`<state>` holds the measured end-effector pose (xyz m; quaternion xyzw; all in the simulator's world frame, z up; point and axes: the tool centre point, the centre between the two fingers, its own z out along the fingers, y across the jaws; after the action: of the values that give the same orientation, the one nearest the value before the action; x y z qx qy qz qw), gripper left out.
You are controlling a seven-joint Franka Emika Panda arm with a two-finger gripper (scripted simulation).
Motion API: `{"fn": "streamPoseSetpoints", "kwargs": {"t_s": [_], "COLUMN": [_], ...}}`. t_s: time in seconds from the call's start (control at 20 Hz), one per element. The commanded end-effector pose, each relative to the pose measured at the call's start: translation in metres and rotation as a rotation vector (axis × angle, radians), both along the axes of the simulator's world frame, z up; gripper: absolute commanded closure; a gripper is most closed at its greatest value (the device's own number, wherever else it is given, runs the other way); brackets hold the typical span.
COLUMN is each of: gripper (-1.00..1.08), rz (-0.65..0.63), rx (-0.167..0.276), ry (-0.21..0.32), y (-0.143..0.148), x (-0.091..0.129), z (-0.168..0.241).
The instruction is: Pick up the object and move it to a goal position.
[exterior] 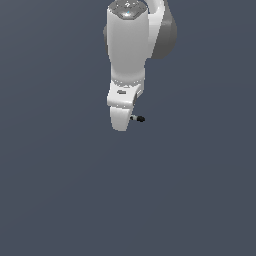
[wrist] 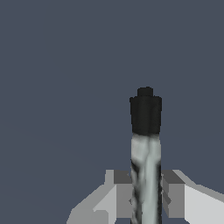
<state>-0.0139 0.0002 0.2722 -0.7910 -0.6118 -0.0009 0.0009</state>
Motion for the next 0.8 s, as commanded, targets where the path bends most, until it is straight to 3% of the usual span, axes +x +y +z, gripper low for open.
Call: {"fn": "streamPoseSetpoints", "kwargs": {"t_s": [0.0, 0.35, 0.75], "gripper": [1.08, 1.08, 1.08], "rz": [0.000, -0.002, -0.003], "rx": [0.000, -0.001, -0.002], "ry": [0.001, 0.000, 0.000], "y": [-0.002, -0.007, -0.011], "x": [0.006, 0.021, 0.032], "z": [0.025, 0.082, 0.117]}}
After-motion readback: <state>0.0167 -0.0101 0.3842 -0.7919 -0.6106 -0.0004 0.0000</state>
